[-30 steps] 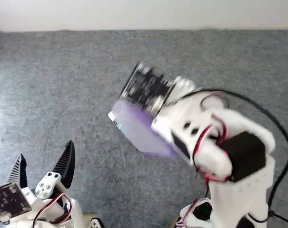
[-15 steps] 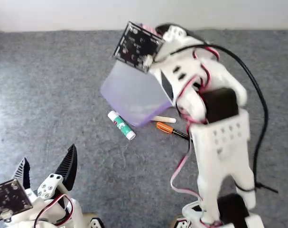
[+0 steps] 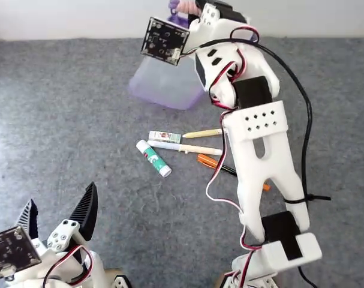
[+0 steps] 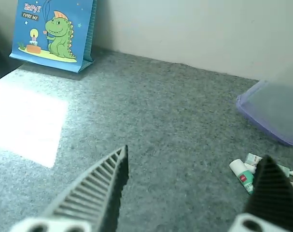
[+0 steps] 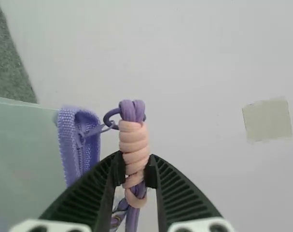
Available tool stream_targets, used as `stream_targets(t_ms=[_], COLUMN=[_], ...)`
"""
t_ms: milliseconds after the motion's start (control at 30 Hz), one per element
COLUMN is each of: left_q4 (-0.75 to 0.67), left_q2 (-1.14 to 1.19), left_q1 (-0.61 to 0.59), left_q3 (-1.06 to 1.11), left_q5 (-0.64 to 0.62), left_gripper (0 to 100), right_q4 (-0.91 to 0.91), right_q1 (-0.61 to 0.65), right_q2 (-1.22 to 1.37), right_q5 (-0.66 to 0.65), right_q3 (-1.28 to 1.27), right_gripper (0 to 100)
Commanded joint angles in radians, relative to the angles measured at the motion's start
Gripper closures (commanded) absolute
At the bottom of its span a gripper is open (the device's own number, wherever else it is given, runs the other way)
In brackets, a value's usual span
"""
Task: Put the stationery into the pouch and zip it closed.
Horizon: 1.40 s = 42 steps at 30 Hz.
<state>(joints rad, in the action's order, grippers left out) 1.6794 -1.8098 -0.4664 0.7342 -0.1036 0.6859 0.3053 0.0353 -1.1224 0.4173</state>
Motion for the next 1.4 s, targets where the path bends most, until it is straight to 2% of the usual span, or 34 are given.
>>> stream_targets(t_ms=[0,167,333,533,600,800,1000,1100,1267,1367], left_q4=[0.003,0.002,0.002,0.002,0.002,-0.031,-0.187,-0.216,-0.236,-0.298], left_q2=[-0.002,0.000,0.006,0.006,0.006,0.031,0.252,0.351,0.437,0.482], left_q1=[-0.009,-0.009,-0.005,0.003,0.063,0.296,0.381,0.445,0.562,0.575], left_q3=[-0.047,-0.047,-0.047,-0.048,-0.056,-0.030,-0.001,-0.002,0.008,0.044], left_q5=[-0.015,-0.015,-0.012,-0.011,-0.012,-0.054,-0.058,-0.058,-0.152,-0.176], left_gripper=[61,61,61,61,61,61,61,61,61,61], right_q4=[0.082,0.426,0.723,1.009,1.087,1.107,1.107,1.106,1.104,1.104], right_q1=[0.015,0.054,0.134,0.182,0.182,0.189,0.251,0.257,0.257,0.257], right_q2=[-0.025,-0.101,-0.196,-0.243,-0.242,-0.251,-0.249,-0.245,-0.242,-0.242], right_q5=[-0.012,-0.005,0.078,0.172,0.209,0.278,0.278,0.279,0.321,0.321], right_q3=[0.055,0.054,0.054,0.054,0.052,-0.003,-0.023,-0.023,-0.023,-0.023], right_gripper=[99.0,99.0,99.0,99.0,99.0,99.0,99.0,99.0,99.0,99.0])
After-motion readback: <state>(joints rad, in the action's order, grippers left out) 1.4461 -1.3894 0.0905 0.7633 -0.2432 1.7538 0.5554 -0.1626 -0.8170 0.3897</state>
